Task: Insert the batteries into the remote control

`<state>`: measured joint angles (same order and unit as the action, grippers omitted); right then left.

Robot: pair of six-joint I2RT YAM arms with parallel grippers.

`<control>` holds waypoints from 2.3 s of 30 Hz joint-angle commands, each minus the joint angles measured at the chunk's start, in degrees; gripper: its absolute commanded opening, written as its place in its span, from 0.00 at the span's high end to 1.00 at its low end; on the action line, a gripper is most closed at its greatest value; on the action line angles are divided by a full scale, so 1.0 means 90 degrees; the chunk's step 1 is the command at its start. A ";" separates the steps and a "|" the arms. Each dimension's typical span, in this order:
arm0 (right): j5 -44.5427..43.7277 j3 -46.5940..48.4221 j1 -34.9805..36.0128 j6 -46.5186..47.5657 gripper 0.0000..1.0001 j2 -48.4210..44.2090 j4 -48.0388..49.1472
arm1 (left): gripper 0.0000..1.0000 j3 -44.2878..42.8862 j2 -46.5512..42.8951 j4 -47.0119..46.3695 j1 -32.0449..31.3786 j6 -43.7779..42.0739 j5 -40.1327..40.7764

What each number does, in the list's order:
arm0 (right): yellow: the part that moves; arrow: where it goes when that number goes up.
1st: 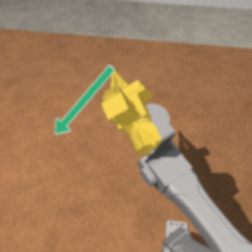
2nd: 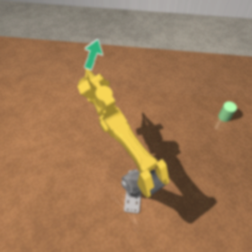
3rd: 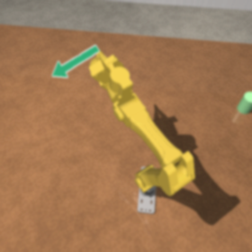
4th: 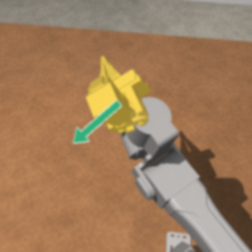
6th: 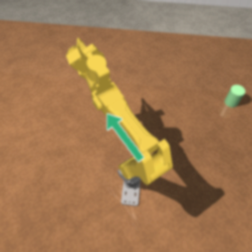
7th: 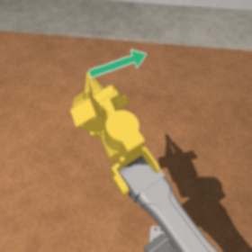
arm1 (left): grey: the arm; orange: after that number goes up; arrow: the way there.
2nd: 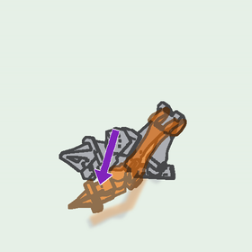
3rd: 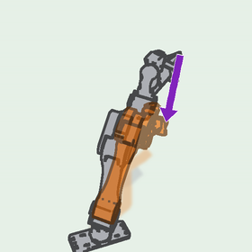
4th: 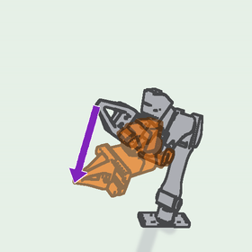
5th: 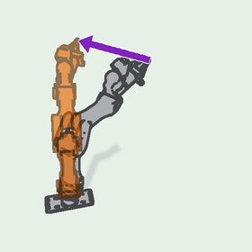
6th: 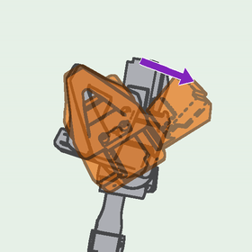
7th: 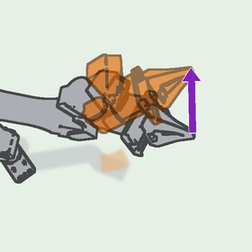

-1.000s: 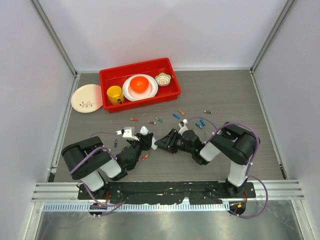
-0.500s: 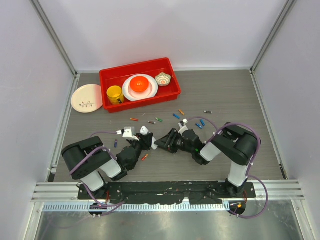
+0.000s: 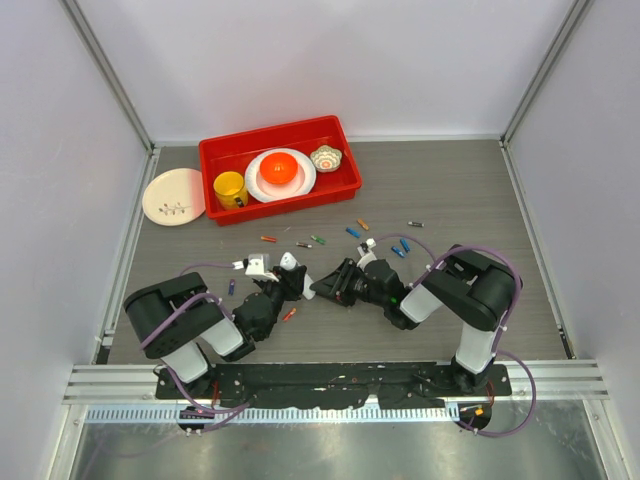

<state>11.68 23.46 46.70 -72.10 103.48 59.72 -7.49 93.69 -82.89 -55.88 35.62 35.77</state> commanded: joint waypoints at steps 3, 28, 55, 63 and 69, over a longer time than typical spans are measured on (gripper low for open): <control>-0.0019 0.0205 0.0026 0.0012 0.58 -0.0384 0.0366 | 1.00 0.0002 0.0235 -0.0633 -0.0100 -0.0129 -0.0058; -0.0068 0.0264 0.0026 0.0022 0.71 -0.0306 0.0337 | 1.00 0.0031 0.0283 -0.0633 -0.0110 -0.0002 -0.0234; -0.0048 0.0411 0.0016 0.0364 0.75 -0.0697 -0.0034 | 1.00 0.0011 0.0381 -0.0633 -0.0325 -0.0129 -0.0156; -0.0077 0.0411 0.0017 0.0550 0.75 -0.0980 -0.0366 | 1.00 -0.0028 0.0430 -0.0633 -0.0413 -0.0363 0.0000; -0.0087 0.0401 0.0016 0.0569 0.75 -0.1029 -0.0396 | 1.00 -0.0057 0.0440 -0.0633 -0.0471 -0.0637 0.0088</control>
<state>11.18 24.01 46.70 -67.35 97.76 50.39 -8.32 95.55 -84.64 -58.48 33.95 38.09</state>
